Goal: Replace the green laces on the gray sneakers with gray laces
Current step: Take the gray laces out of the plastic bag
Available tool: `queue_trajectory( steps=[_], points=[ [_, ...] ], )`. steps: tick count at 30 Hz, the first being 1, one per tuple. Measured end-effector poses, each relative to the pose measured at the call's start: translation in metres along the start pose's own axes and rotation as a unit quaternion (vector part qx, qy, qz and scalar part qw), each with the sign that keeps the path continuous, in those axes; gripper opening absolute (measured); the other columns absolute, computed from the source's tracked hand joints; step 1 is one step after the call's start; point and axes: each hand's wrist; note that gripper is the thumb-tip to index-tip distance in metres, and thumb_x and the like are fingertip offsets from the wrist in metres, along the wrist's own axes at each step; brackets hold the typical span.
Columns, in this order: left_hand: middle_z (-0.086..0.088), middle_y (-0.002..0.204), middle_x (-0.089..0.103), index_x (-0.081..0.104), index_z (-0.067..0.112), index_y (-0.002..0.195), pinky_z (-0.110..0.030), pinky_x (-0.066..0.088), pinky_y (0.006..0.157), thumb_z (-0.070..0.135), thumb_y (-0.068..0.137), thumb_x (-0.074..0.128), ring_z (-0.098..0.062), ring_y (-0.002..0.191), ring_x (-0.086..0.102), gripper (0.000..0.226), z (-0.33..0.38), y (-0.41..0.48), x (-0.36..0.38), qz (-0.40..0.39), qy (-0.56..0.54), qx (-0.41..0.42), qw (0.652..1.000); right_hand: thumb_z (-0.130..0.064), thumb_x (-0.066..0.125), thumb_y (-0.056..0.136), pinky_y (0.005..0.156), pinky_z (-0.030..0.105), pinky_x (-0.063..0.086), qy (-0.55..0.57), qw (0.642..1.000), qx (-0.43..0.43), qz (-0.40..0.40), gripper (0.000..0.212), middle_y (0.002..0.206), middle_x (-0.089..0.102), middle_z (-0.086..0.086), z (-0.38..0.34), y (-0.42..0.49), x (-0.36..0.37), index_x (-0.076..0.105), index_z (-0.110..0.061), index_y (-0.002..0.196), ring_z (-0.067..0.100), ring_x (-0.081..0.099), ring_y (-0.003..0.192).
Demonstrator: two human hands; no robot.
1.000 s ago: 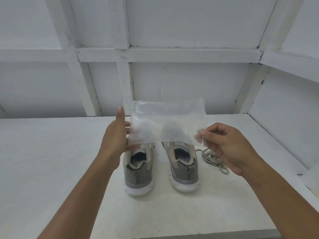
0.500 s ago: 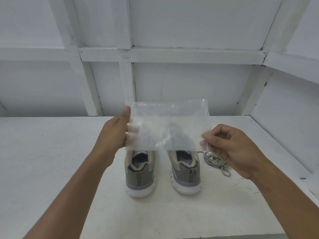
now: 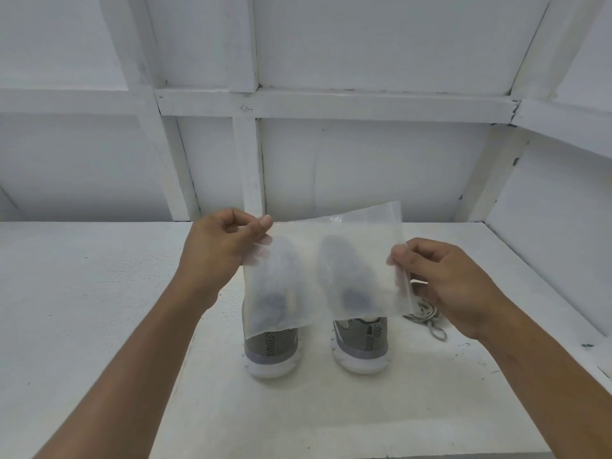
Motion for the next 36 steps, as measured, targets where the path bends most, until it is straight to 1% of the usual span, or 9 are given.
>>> queue_trajectory(
  steps=[4, 9, 13, 17, 19, 23, 28, 32, 36],
  points=[
    [-0.001, 0.086, 0.074, 0.067, 0.011, 0.094, -0.033, 0.057, 0.073, 0.045, 0.068, 0.077, -0.013, 0.076, 0.071, 0.044, 0.002, 0.006, -0.013, 0.006, 0.050, -0.012, 0.999, -0.032, 0.064, 0.081, 0.059, 0.027, 0.048, 0.007, 1.000, 0.001, -0.018, 0.025, 0.067, 0.058, 0.003, -0.003, -0.002, 0.000, 0.068, -0.008, 0.076, 0.017, 0.056, 0.063],
    [0.023, 0.111, 0.064, 0.064, 0.032, 0.116, -0.022, 0.046, 0.090, 0.060, 0.078, 0.065, 0.007, 0.106, 0.056, 0.047, 0.041, 0.007, 0.001, -0.079, 0.263, 0.104, 0.956, -0.027, 0.063, 0.081, 0.055, 0.019, 0.047, 0.011, 0.997, -0.017, -0.069, 0.027, 0.062, 0.062, 0.001, -0.014, -0.005, 0.011, 0.065, -0.001, 0.079, 0.012, 0.059, 0.058],
    [0.021, 0.099, 0.065, 0.066, 0.029, 0.108, -0.015, 0.047, 0.078, 0.057, 0.081, 0.064, 0.013, 0.087, 0.057, 0.040, 0.067, 0.000, 0.040, -0.237, 0.322, 0.143, 0.905, -0.027, 0.065, 0.078, 0.054, 0.017, 0.043, -0.008, 0.994, -0.038, -0.101, 0.029, 0.064, 0.061, 0.003, -0.017, -0.008, 0.026, 0.065, 0.002, 0.078, 0.012, 0.055, 0.058],
    [-0.008, 0.078, 0.067, 0.070, 0.016, 0.085, -0.039, 0.052, 0.075, 0.040, 0.084, 0.071, -0.024, 0.072, 0.061, 0.025, 0.069, 0.005, 0.056, -0.291, 0.260, 0.138, 0.910, -0.027, 0.065, 0.078, 0.054, 0.014, 0.043, -0.008, 0.995, -0.050, -0.092, 0.033, 0.062, 0.062, 0.000, -0.019, -0.012, 0.028, 0.064, 0.006, 0.081, 0.007, 0.055, 0.055],
    [-0.008, 0.072, 0.068, 0.070, 0.017, 0.078, -0.034, 0.049, 0.067, 0.036, 0.082, 0.074, -0.016, 0.065, 0.058, 0.020, 0.067, 0.008, 0.057, -0.288, 0.227, 0.133, 0.921, -0.029, 0.064, 0.081, 0.053, 0.013, 0.042, -0.021, 0.996, -0.049, -0.078, 0.033, 0.062, 0.062, -0.002, -0.019, -0.014, 0.026, 0.065, 0.004, 0.082, 0.005, 0.054, 0.054],
    [0.016, 0.052, 0.059, 0.067, 0.020, 0.073, -0.011, 0.037, 0.051, 0.033, 0.080, 0.076, 0.002, 0.049, 0.050, 0.017, 0.064, 0.009, 0.063, -0.261, 0.202, 0.137, 0.934, -0.028, 0.061, 0.089, 0.050, 0.008, 0.038, -0.056, 0.996, -0.050, -0.054, 0.025, 0.064, 0.062, -0.005, -0.018, -0.015, 0.020, 0.069, -0.004, 0.087, 0.000, 0.051, 0.052],
    [0.013, 0.057, 0.056, 0.072, 0.013, 0.085, -0.015, 0.033, 0.048, 0.044, 0.077, 0.075, -0.003, 0.051, 0.046, 0.033, 0.065, 0.006, 0.067, -0.304, 0.214, 0.118, 0.921, -0.018, 0.060, 0.091, 0.051, 0.010, 0.036, -0.075, 0.994, -0.073, -0.036, 0.019, 0.061, 0.057, -0.002, -0.019, -0.014, 0.015, 0.068, -0.004, 0.082, 0.004, 0.048, 0.053],
    [0.016, 0.054, 0.059, 0.069, 0.017, 0.076, -0.011, 0.035, 0.046, 0.035, 0.081, 0.075, 0.003, 0.049, 0.050, 0.020, 0.064, 0.006, 0.071, -0.303, 0.205, 0.111, 0.924, -0.027, 0.061, 0.090, 0.058, 0.012, 0.041, -0.089, 0.992, -0.078, -0.035, 0.020, 0.067, 0.061, -0.005, -0.018, -0.015, 0.017, 0.071, -0.011, 0.084, 0.005, 0.053, 0.062],
    [0.018, 0.055, 0.061, 0.067, 0.024, 0.072, -0.014, 0.040, 0.055, 0.038, 0.079, 0.076, 0.003, 0.055, 0.055, 0.018, 0.062, 0.011, 0.070, -0.274, 0.211, 0.113, 0.932, -0.044, 0.063, 0.082, 0.067, 0.032, 0.046, -0.107, 0.992, -0.044, -0.045, 0.028, 0.080, 0.067, 0.001, -0.016, -0.019, 0.009, 0.073, -0.018, 0.089, 0.016, 0.058, 0.071]
  ],
)
Point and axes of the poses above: each hand's wrist, its own y-axis towards the middle knuckle, its own x-axis out of the palm, z = x × y
